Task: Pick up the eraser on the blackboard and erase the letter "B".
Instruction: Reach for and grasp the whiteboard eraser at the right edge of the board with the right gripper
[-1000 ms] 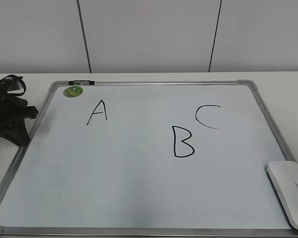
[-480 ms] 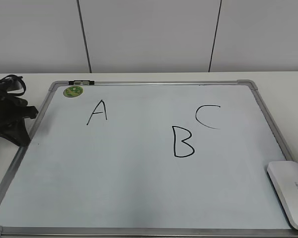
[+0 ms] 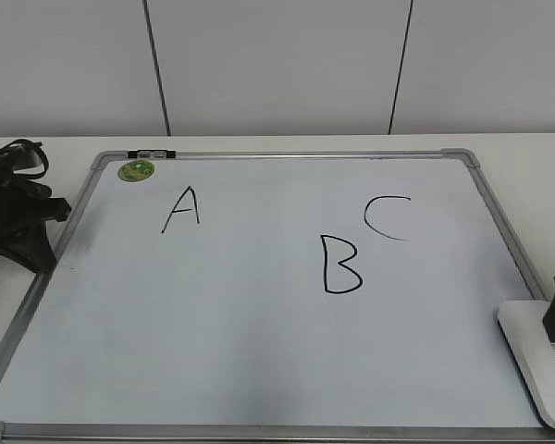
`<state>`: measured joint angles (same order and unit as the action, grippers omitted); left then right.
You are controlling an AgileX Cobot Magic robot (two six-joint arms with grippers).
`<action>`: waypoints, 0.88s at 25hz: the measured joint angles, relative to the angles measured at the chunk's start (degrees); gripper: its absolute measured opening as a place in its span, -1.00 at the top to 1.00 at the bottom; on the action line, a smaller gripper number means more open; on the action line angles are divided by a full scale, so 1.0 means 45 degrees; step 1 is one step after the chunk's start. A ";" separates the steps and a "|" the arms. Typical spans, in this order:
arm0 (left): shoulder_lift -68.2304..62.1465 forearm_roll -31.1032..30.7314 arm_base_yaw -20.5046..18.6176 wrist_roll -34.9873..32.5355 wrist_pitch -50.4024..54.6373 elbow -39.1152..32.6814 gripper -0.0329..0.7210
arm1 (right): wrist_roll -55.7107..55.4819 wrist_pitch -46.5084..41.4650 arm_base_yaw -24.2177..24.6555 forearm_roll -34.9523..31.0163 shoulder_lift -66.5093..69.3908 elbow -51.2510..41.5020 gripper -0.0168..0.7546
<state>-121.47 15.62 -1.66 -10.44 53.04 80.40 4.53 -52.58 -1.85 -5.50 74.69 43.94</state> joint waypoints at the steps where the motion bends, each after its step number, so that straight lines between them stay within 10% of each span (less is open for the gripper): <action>1: 0.0000 0.0000 0.0000 0.0000 0.0000 0.0000 0.88 | 0.0000 0.0185 -0.0104 0.0000 0.0211 0.0000 -0.73; 22: 0.0000 0.0006 0.0000 0.0000 0.0000 0.0000 0.88 | -0.0367 0.1816 -0.0279 0.0343 0.3180 0.0073 -0.73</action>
<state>-121.47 15.65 -1.66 -10.44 53.04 80.40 2.88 -44.40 -3.10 -3.95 89.00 44.27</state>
